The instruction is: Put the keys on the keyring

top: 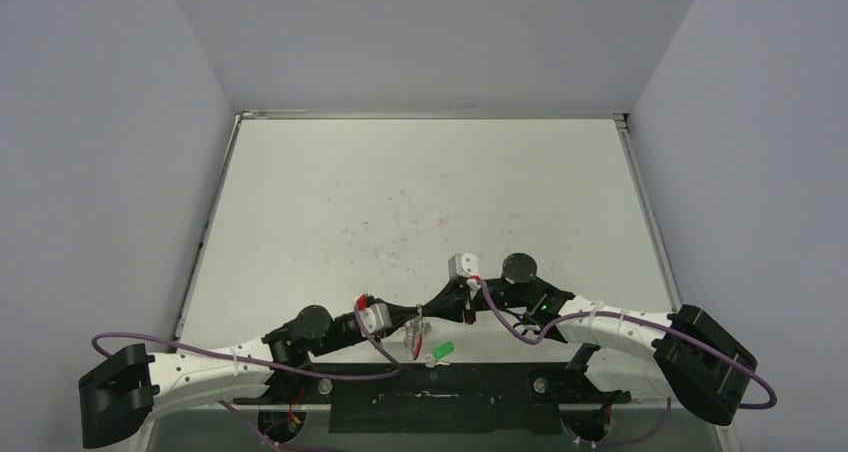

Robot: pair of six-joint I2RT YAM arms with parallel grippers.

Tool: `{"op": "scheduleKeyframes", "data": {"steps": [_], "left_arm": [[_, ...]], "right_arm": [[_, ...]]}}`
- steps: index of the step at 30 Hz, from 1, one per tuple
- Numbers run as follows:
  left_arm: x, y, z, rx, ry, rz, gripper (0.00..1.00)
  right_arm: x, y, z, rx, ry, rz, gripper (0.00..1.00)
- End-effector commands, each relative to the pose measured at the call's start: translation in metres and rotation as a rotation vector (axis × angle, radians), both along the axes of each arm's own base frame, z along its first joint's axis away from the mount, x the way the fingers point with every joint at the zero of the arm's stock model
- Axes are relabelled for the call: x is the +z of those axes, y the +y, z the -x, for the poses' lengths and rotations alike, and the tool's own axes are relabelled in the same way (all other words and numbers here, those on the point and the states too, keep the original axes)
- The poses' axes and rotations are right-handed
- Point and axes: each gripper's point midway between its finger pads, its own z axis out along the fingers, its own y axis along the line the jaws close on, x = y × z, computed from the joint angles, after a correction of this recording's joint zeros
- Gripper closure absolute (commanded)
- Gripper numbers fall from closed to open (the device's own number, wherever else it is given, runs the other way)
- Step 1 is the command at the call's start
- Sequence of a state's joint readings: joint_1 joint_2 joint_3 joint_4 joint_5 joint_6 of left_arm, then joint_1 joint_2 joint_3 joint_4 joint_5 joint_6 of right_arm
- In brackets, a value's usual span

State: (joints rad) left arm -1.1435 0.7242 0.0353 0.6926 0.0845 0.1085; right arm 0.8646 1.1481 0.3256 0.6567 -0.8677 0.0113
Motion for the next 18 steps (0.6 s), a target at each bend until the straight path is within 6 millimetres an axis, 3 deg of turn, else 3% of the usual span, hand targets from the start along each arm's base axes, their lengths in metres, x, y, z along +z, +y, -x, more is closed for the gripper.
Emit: {"op": "scheduleKeyframes", "data": {"steps": [1,3,9,16,18], "left_arm": [[0.032,-0.006,-0.007,0.019,-0.035,0.068,1.00],[0.032,-0.005,-0.008,0.028,-0.030,0.057,1.00],[0.034,-0.001,-0.011,0.049,-0.024,0.012,1.00],[0.033,0.002,-0.012,0.052,-0.031,-0.036,1.00],[0.034,0.003,-0.011,0.050,-0.035,-0.051,1.00]], "right_arm": [[0.034,0.008,0.001,0.043,-0.095,-0.090,1.00],[0.032,0.007,0.000,0.033,-0.101,-0.080,0.98],[0.036,-0.002,-0.017,-0.097,-0.144,-0.079,0.25],[0.040,-0.020,-0.028,-0.206,-0.210,-0.044,0.02],[0.040,-0.025,-0.033,-0.251,-0.211,-0.039,0.00]]}}
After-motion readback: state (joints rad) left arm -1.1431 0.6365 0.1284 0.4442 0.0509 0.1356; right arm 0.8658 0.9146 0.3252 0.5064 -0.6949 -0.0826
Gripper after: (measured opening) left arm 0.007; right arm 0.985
